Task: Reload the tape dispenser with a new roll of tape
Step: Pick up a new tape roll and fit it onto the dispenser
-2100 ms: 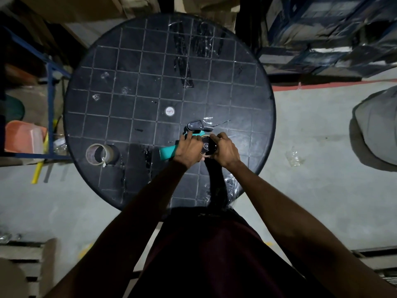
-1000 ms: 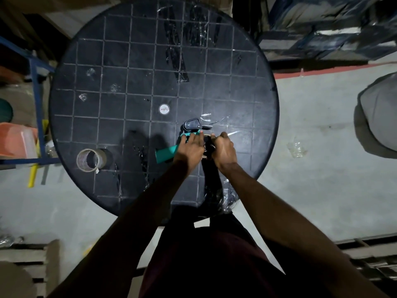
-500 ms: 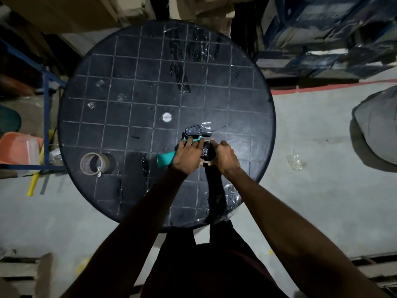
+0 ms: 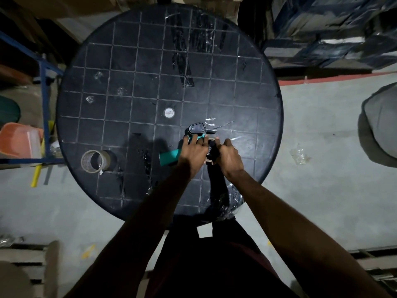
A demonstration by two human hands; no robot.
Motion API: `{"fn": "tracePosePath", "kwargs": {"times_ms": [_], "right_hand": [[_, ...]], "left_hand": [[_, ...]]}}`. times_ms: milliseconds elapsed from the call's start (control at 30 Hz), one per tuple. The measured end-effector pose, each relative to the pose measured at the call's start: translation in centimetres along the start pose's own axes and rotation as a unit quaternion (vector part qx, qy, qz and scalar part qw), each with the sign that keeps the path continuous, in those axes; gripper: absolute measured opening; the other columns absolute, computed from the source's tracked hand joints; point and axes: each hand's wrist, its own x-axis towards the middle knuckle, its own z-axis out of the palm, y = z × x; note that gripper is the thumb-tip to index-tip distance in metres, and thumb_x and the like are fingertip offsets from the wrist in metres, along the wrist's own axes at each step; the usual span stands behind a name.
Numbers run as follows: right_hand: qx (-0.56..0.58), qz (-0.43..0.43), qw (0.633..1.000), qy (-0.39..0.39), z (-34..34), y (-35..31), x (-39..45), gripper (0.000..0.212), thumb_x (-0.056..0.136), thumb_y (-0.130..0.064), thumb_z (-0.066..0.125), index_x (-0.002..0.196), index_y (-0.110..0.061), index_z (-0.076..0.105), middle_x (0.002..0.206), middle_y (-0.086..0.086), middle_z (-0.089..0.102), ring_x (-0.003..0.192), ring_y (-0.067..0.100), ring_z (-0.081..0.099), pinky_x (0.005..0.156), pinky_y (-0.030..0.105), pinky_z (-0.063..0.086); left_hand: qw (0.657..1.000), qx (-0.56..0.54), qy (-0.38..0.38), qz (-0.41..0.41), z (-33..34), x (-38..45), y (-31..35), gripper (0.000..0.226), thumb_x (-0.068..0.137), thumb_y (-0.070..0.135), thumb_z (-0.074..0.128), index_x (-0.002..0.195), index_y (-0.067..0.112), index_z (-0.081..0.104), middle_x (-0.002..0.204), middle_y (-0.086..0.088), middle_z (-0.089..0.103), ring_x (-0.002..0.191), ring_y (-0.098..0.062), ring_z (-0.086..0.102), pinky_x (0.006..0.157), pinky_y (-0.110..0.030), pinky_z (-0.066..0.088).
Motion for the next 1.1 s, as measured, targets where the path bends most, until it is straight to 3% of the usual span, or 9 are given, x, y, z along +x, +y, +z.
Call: {"fn": "tracePosePath", "kwargs": {"times_ms": [233,333,467,600,667,733,833,933,1100], "right_hand": [[0.007,0.004,1.000,-0.002,-0.9,-0.6,-0.7,0.071,0.083,-0.007,0.075,0.145,-0.019,0.041,0.113,0.013,0.049,0.096,0.039,0.064,0.076,0.050,0.058],[0.005,0.005,1.000,-0.019,-1.2,-0.3,-0.9,0.081,0.082,-0.013,0.077,0.151,-0.027,0.037,0.117,0.012,0.049,0.101,0.037,0.061,0.081,0.049,0.057],[0.013,-0.005,1.000,0.020,0.0,0.2,-1.8,0.080,0.081,-0.013,0.077,0.147,-0.028,0.035,0.126,0.011,0.046,0.103,0.034,0.061,0.082,0.049,0.059],[0.009,0.021,0.998,0.060,1.3,-0.2,-3.3,0.068,0.082,-0.016,0.077,0.140,-0.018,0.043,0.129,0.011,0.046,0.103,0.032,0.061,0.083,0.047,0.059],[0.026,0.035,0.997,0.056,1.9,-0.9,-4.1,0.063,0.086,-0.017,0.074,0.141,-0.016,0.043,0.130,0.010,0.045,0.101,0.033,0.062,0.083,0.045,0.058],[0.058,0.041,0.996,0.045,2.6,-2.0,-4.7,0.060,0.092,-0.024,0.069,0.144,-0.018,0.040,0.136,0.011,0.045,0.104,0.036,0.063,0.085,0.046,0.055],[0.116,0.076,0.990,0.030,3.4,-3.4,-5.0,0.065,0.096,-0.040,0.064,0.151,-0.024,0.034,0.147,0.016,0.040,0.117,0.043,0.058,0.096,0.051,0.050],[0.164,0.112,0.980,0.026,4.0,-5.1,-4.9,0.079,0.093,-0.050,0.064,0.156,-0.021,0.026,0.151,0.021,0.035,0.124,0.047,0.053,0.104,0.052,0.045],[0.147,0.133,0.980,0.033,4.6,-7.3,-4.7,0.089,0.089,-0.046,0.071,0.157,-0.022,0.019,0.154,0.021,0.027,0.120,0.047,0.057,0.097,0.051,0.049]], "left_hand": [[0.999,-0.030,0.024,0.015,-0.3,-0.5,-0.1,0.086,0.085,0.037,0.070,0.153,0.003,0.029,0.140,-0.015,0.053,0.134,-0.034,0.036,0.107,-0.051,0.033],[0.982,-0.166,0.081,0.031,0.8,-1.3,-1.4,0.076,0.080,0.029,0.071,0.148,0.011,0.041,0.143,-0.010,0.050,0.133,-0.032,0.035,0.110,-0.047,0.033],[0.930,-0.307,0.177,-0.098,2.6,-2.9,-3.4,0.052,0.087,0.016,0.060,0.139,0.013,0.052,0.131,-0.011,0.053,0.123,-0.028,0.041,0.101,-0.043,0.041],[0.914,-0.357,0.103,-0.162,3.5,-3.5,-5.0,0.043,0.094,0.026,0.052,0.132,0.009,0.047,0.123,-0.018,0.061,0.111,-0.037,0.056,0.097,-0.051,0.047],[0.906,-0.394,0.055,-0.146,3.5,-4.0,-5.4,0.027,0.096,0.031,0.044,0.113,0.014,0.056,0.109,-0.014,0.069,0.098,-0.035,0.063,0.090,-0.047,0.050],[0.895,-0.418,0.030,-0.152,3.8,-4.7,-5.4,0.028,0.091,0.036,0.042,0.100,0.018,0.060,0.103,-0.013,0.071,0.093,-0.035,0.065,0.086,-0.045,0.053],[0.866,-0.473,-0.014,-0.159,5.4,-5.0,-4.1,0.038,0.076,0.036,0.041,0.102,0.022,0.064,0.109,-0.012,0.072,0.099,-0.035,0.067,0.089,-0.045,0.055],[0.853,-0.496,-0.066,-0.150,6.9,-6.5,-3.0,0.036,0.077,0.035,0.041,0.105,0.032,0.064,0.106,-0.005,0.073,0.092,-0.031,0.069,0.085,-0.043,0.057],[0.828,-0.543,-0.089,-0.106,6.4,-9.6,-1.6,0.032,0.086,0.022,0.044,0.108,0.029,0.067,0.101,-0.004,0.074,0.089,-0.024,0.069,0.083,-0.038,0.057]]}}
